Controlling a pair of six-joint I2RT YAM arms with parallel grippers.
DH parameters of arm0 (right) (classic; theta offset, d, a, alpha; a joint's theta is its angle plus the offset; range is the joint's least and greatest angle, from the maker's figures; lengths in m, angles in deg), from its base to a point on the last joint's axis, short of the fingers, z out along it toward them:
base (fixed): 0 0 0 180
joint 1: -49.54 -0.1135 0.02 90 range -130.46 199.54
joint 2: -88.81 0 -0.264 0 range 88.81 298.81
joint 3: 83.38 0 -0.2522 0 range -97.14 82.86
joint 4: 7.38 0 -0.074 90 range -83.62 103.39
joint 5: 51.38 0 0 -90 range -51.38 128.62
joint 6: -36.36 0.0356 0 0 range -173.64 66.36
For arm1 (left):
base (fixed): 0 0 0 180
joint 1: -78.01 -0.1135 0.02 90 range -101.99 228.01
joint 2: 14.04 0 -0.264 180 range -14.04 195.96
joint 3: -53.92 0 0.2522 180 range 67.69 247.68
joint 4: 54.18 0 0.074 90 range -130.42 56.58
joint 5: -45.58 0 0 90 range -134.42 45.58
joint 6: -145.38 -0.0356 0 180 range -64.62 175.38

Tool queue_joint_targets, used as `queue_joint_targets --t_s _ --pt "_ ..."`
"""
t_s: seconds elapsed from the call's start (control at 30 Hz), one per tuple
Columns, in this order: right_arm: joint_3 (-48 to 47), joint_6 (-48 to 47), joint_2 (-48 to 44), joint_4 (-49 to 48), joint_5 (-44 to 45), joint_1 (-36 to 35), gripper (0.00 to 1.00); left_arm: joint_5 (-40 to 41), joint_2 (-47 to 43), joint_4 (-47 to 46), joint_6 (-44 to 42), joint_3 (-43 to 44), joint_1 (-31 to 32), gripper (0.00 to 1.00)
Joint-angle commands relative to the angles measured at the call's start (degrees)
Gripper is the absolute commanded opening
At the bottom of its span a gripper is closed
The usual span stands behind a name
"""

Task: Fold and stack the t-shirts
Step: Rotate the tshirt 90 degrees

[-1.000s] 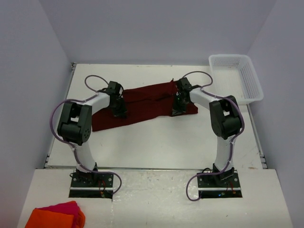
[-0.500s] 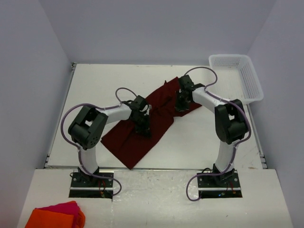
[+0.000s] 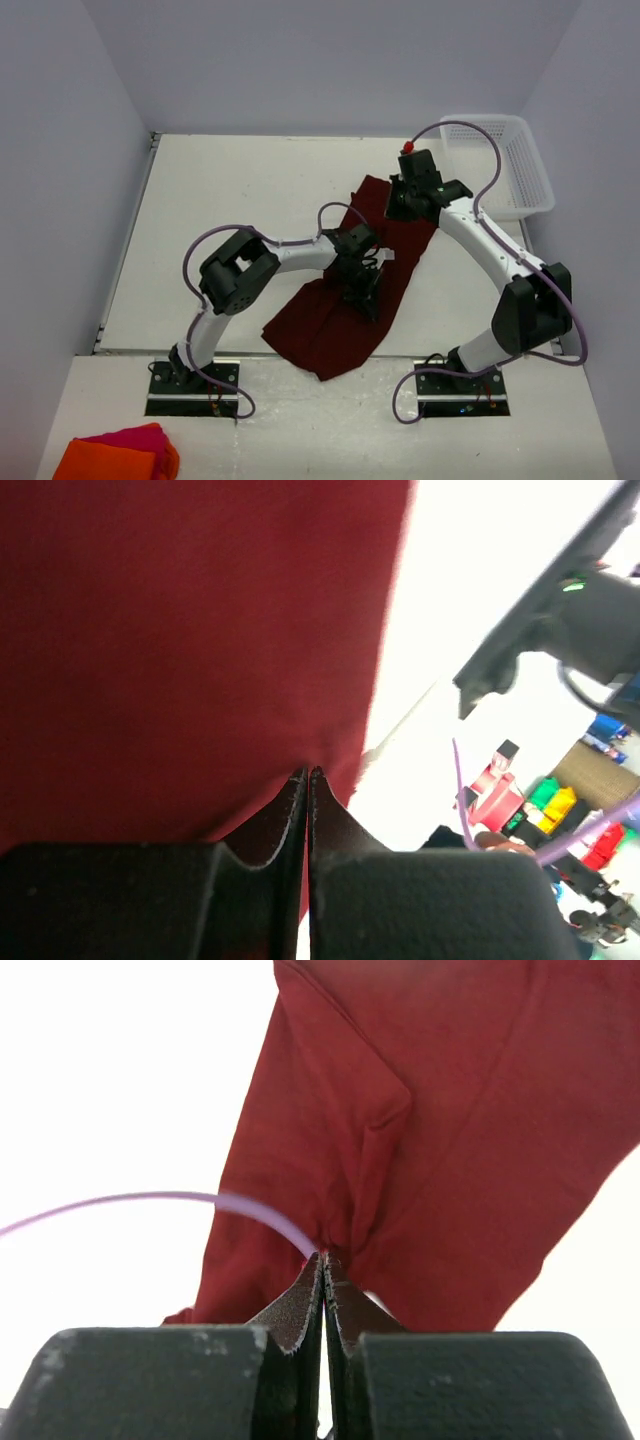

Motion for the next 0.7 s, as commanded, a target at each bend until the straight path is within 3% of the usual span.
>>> queue_joint_targets --t_s 0.0,0.17,0.37,0.53,0.67 --pt "2.53 -0.98 -4.37 1.34 2.99 -0.08 0.0 -0.56 -2.72 2.02 -5.0 8.25 -2.01 0.0" --pt "5.44 -0.1 -6.92 1.25 3.51 -0.08 0.0 -0.19 -2.81 10.78 -8.7 18.08 -7.45 0.0" --pt "7.19 1.13 -9.29 1.0 4.13 0.01 0.0 -2.57 -2.99 11.6 -12.49 24.51 -12.11 0.0" --pt "9.48 1.84 -19.92 -0.51 3.6 -0.08 0.0 -2.21 5.43 16.26 -17.41 36.8 -13.61 0.0" --pt "7.38 0.52 -26.34 3.0 5.97 -0.08 0.0 -4.06 9.05 12.41 -17.77 39.55 -14.23 0.0"
